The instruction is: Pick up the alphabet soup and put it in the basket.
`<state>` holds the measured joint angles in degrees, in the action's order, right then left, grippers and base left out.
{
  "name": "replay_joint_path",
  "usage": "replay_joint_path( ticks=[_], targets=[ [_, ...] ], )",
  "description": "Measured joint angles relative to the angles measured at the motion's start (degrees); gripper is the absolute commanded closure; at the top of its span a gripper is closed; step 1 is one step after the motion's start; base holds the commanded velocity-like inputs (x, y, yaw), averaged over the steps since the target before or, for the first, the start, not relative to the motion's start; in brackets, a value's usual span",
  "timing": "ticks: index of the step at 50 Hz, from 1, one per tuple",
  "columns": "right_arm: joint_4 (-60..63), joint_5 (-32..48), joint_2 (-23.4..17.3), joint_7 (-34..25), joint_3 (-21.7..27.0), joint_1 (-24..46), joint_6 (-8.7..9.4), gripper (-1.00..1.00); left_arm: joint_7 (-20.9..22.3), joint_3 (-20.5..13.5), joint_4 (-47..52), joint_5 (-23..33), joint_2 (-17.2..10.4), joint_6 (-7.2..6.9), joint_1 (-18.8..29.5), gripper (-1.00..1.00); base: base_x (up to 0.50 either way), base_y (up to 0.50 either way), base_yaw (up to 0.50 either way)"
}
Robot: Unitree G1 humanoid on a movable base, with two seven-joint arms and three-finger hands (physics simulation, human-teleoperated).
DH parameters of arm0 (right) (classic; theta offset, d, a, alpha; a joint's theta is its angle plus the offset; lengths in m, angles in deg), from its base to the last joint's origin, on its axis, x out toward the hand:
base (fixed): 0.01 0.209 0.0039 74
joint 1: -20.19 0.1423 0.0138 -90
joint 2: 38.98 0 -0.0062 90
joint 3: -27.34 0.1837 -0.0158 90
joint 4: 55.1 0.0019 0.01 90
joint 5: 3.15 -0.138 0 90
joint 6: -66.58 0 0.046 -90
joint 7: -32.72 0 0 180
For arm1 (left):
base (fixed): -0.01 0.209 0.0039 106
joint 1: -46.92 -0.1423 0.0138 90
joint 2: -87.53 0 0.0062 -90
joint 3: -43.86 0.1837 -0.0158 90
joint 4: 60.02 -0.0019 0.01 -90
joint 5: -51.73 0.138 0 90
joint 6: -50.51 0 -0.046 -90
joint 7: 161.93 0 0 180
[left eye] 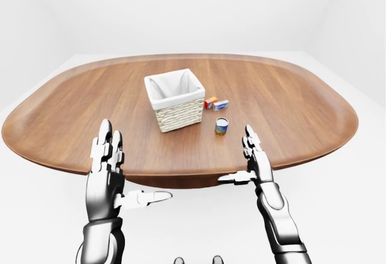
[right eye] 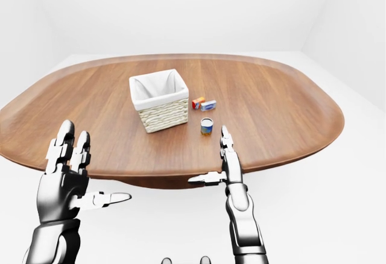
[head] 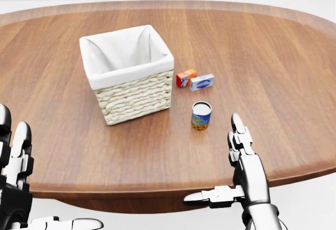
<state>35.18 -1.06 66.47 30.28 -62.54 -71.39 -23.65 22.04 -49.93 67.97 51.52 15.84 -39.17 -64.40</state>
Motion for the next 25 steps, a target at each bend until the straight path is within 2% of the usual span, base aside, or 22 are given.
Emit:
replay_joint_path(
  ticks=[25],
  targets=[
    [0.0, 0.1, 0.0, -0.2, -0.1, -0.1, -0.02, -1.00, -0.1, 1.2, 1.6, 0.1, -0.2, 1.20, -2.1, -1.00, 0.27, 0.00, 0.00]
  ],
)
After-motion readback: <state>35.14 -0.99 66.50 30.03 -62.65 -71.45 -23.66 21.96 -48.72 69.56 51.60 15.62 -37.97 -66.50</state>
